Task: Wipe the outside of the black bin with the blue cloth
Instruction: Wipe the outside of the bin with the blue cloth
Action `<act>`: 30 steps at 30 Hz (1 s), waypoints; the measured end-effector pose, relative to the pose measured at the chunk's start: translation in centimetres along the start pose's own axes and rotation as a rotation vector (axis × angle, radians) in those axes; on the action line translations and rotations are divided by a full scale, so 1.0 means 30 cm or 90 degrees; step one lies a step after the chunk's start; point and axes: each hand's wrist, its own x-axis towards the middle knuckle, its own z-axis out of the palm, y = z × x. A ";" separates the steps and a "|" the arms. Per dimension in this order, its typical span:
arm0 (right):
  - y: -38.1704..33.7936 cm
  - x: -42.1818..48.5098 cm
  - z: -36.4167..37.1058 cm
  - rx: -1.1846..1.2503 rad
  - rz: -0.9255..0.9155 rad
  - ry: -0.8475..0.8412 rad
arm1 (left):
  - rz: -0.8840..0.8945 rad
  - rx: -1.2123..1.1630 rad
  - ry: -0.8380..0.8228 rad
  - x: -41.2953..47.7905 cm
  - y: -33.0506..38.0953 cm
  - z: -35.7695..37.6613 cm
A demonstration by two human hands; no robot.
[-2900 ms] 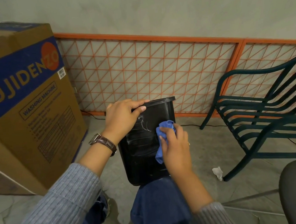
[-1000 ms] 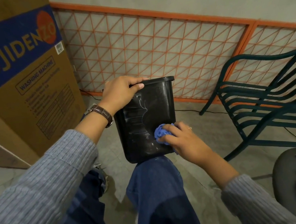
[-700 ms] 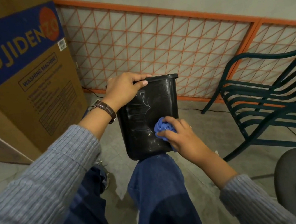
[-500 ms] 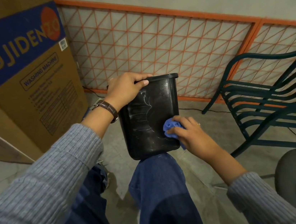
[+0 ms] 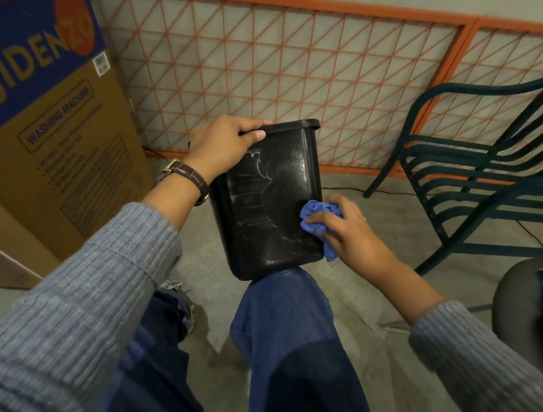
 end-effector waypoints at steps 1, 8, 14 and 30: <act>0.000 -0.009 0.001 -0.001 -0.007 -0.004 | -0.002 -0.008 -0.007 0.001 -0.001 -0.001; 0.056 -0.101 -0.023 -0.054 -0.065 -0.106 | -0.021 -0.026 -0.014 0.008 -0.028 -0.005; 0.026 -0.092 -0.016 -0.087 -0.172 -0.117 | -0.019 -0.019 -0.020 0.018 -0.033 0.004; 0.007 -0.059 0.010 -0.089 -0.186 -0.101 | -0.008 -0.012 -0.003 0.014 -0.059 0.003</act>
